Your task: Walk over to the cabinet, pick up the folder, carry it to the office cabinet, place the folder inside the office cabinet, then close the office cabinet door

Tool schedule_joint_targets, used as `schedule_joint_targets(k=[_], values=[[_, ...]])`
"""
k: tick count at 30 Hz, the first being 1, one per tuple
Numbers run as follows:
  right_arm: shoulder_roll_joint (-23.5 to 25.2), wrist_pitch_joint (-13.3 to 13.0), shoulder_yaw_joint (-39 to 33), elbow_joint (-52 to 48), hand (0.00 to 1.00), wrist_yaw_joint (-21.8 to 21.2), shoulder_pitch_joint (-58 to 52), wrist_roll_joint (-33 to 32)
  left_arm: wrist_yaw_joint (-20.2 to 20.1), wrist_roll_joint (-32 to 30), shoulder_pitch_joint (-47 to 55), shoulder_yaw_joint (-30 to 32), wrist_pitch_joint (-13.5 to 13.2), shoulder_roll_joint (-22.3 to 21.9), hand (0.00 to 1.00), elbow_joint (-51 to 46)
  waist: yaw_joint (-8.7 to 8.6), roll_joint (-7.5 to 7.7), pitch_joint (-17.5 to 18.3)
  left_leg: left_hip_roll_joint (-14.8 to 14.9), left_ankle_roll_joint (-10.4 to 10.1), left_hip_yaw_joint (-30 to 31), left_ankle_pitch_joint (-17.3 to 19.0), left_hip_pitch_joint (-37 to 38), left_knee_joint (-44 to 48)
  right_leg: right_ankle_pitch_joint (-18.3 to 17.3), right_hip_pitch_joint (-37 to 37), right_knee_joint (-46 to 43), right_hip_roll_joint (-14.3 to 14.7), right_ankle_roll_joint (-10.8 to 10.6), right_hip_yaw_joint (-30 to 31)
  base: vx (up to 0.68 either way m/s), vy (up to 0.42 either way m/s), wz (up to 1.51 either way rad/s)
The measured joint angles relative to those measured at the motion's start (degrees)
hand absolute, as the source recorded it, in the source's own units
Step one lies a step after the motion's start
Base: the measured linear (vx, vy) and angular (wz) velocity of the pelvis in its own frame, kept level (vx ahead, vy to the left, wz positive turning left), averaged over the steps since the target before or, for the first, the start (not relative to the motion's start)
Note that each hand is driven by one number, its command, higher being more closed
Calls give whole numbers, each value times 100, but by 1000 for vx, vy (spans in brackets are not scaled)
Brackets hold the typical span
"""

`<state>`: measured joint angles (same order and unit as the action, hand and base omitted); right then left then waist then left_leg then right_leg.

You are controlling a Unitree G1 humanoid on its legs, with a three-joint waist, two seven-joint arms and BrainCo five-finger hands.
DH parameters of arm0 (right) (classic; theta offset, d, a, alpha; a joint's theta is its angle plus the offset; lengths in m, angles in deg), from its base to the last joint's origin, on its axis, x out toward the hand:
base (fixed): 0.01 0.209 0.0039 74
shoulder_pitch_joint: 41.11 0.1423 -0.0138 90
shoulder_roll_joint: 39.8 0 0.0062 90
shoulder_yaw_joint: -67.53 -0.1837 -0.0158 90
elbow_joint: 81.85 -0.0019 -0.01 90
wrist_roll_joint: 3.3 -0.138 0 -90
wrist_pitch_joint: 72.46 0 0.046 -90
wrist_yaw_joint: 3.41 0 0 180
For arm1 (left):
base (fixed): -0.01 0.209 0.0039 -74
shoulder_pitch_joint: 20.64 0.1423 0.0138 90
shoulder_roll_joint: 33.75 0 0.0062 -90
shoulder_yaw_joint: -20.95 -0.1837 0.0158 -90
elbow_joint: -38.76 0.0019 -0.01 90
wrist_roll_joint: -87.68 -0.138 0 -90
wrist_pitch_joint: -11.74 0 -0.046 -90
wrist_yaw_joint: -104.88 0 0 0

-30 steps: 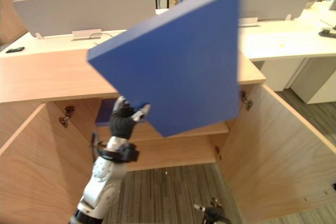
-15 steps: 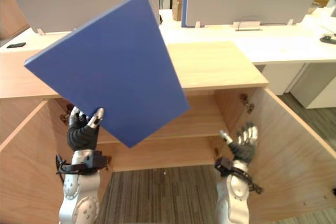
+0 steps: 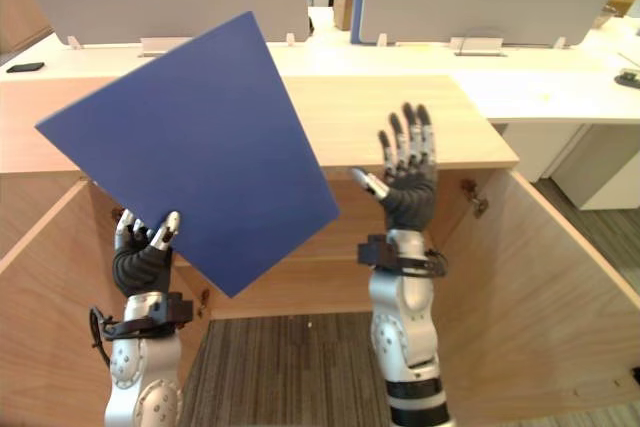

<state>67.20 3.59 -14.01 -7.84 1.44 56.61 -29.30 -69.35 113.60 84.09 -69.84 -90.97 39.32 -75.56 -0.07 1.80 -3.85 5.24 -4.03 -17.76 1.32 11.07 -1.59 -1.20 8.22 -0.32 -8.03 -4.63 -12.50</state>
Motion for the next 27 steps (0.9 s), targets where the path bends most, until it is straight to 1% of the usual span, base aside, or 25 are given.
schedule_joint_targets(k=[3, 4, 6, 9, 12, 14, 16, 20, 22, 23, 24, 25, 26, 27], values=[[-94, 158, 101, 319, 0, -218, 141, -129, -93, 26, 2, -4, 1, -1, 100, 32, 39, 7, -12, -12, 2, 46, 0, 1, 1, 0, 25, -2, -13, 0, -8, -33, 10, 6], [-107, 174, 132, 395, 0, -247, 178, -180, -119, 44, 2, -4, 1, 1, 100, 33, 42, 7, -14, -13, 3, 53, 0, 0, 1, 0, 28, -2, -14, 0, -10, -42, 5, 5], [-273, 290, 253, 681, 0, -336, 341, -233, -256, 160, 1, -15, 1, 7, 100, 47, 55, 6, -44, -14, 5, 89, -1, -1, 2, -1, 66, -2, -15, 0, -25, -47, -1, 6], [-439, 374, 289, 1045, 0, -359, 553, -229, -387, 280, 2, -67, 1, 24, 100, 94, 62, 6, -58, -16, 13, 129, -10, -2, 1, -1, 72, -2, -18, 0, -40, -39, 1, 8], [-658, 541, 299, 1454, 0, -389, 859, -202, -532, 363, 3, -169, 0, 114, 100, 114, 73, 5, -80, -16, 18, 161, -22, -10, 0, -1, 75, -2, -19, 0, -76, -32, -3, 5], [-854, 608, 317, 1686, 0, -463, 1091, -164, -627, 407, 3, -217, -2, 183, 100, 114, 75, 5, -81, -16, 18, 171, -23, -10, -1, -1, 79, -2, -19, 0, -83, -39, 1, 3], [-1101, 650, 471, 1860, 0, -488, 1309, 36, -687, 417, 2, -237, -10, 293, 100, 113, 76, 7, -81, -16, 18, 177, -23, -9, -2, -1, 81, -7, -19, 1, -84, -18, 3, 1], [-1354, 718, 686, 2146, 0, -620, 1641, 199, -754, 521, 3, -242, -14, 440, 100, 112, 76, 7, -82, -16, 18, 182, -23, -9, -1, -1, 83, -10, -20, 1, -84, -10, 0, 0], [-1506, 733, 818, 2238, 0, -766, 1813, 245, -758, 570, 3, -243, -17, 514, 100, 112, 81, 8, -82, -15, 18, 182, -23, -8, -1, -1, 83, -11, -20, 1, -84, -40, 1, 0], [-1680, 745, 973, 2265, 0, -824, 1945, 243, -760, 641, 4, -242, -25, 573, 100, 112, 82, 9, -83, -16, 18, 182, -23, -8, -1, -1, 83, -11, -20, 1, -83, -36, 2, 0], [-1894, 765, 1151, 2283, 100, -909, 2103, 243, -761, 667, 4, -241, -42, 629, 100, 112, 83, 9, -83, -16, 18, 182, -23, -7, -1, -1, 83, -11, -20, 1, -83, -43, 2, 0], [-2020, 774, 1258, 2306, 100, -961, 2201, 239, -761, 676, 4, -241, -63, 655, 100, 112, 81, 9, -83, -16, 18, 182, -23, -7, -1, 0, 83, -11, -21, 1, -83, -35, 1, 0], [-2313, 776, 1541, 2355, 100, -984, 2420, 94, -765, 749, 8, -242, -95, 729, 100, 112, 81, 10, -83, -16, 17, 182, -23, -7, -1, 0, 83, -11, -20, 1, -83, -36, 1, 0], [-2621, 786, 1794, 2385, 100, -1041, 2660, -182, -796, 834, 22, -244, -130, 818, 100, 112, 80, 10, -83, -15, 17, 181, -23, -9, -1, 0, 82, -11, -19, 1, -83, -35, 0, 0]])
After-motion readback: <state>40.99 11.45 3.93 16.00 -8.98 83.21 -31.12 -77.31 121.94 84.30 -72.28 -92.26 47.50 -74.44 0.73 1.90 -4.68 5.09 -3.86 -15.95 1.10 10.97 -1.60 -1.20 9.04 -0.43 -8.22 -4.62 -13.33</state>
